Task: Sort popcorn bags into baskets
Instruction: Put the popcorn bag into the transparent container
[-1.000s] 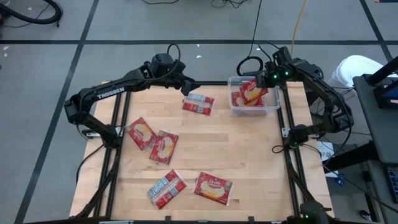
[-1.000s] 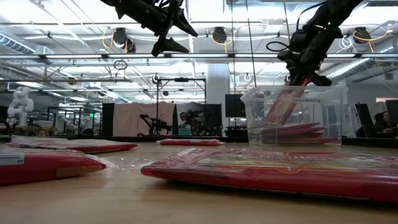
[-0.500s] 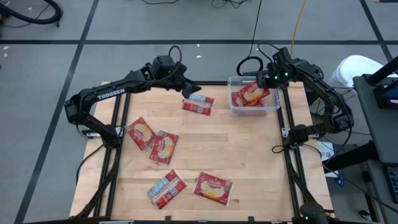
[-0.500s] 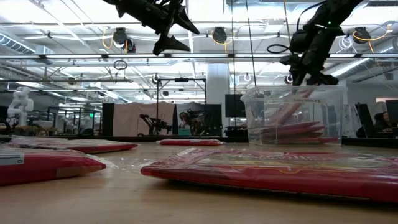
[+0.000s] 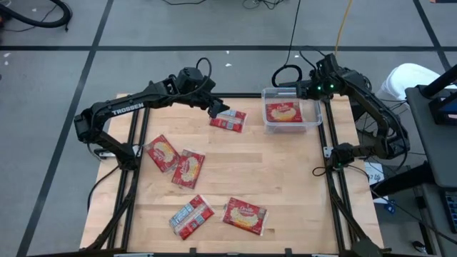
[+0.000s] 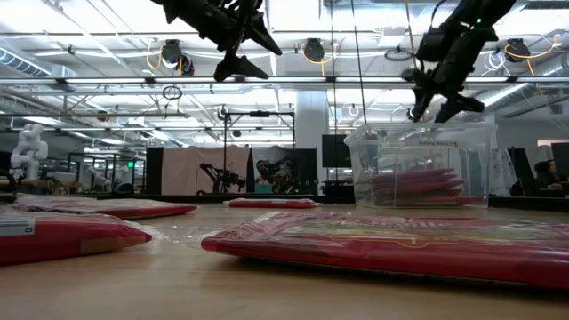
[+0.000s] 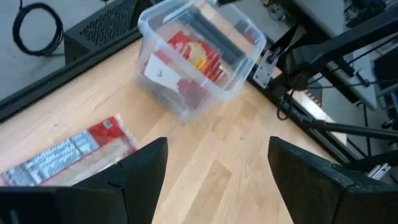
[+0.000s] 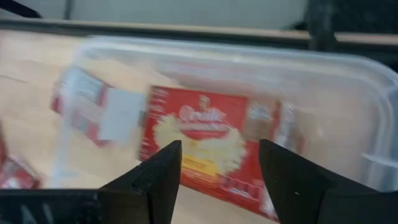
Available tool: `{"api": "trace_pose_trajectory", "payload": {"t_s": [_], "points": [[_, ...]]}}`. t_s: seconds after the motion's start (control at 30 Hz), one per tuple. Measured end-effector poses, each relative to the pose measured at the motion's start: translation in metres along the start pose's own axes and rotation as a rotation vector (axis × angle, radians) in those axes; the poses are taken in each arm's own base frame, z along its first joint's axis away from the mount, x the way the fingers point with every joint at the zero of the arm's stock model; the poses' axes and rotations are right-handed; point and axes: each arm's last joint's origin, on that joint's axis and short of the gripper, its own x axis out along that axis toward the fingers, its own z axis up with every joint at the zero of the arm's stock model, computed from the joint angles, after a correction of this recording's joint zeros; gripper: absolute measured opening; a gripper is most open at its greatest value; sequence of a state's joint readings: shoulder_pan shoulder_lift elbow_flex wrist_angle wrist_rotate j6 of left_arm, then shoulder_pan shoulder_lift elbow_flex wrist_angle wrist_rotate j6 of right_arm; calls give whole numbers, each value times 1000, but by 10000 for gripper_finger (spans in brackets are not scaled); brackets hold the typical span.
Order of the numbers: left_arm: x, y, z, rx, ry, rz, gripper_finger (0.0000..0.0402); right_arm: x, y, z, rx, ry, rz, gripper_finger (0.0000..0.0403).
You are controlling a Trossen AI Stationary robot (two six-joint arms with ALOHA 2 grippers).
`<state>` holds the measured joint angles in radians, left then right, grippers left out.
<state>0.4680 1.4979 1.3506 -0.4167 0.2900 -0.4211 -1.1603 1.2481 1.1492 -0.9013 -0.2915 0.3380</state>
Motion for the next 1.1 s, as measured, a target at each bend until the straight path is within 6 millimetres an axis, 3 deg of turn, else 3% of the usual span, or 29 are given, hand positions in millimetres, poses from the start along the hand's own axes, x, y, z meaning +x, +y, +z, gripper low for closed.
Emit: {"api": "trace_pose_trajectory", "payload": {"t_s": [0.3,0.47,0.77,1.1], "points": [[-1,6,-12,35,111,75,282,-30,41,-13,-136,-186,198,205],[-1,15,-29,-11,246,161,282,-36,65,-28,-175,-188,297,206],[3,38,-95,-341,594,373,282,-37,103,-51,-327,-153,439,206],[7,17,-174,-570,926,480,282,-38,117,-64,-470,-112,526,206]]}}
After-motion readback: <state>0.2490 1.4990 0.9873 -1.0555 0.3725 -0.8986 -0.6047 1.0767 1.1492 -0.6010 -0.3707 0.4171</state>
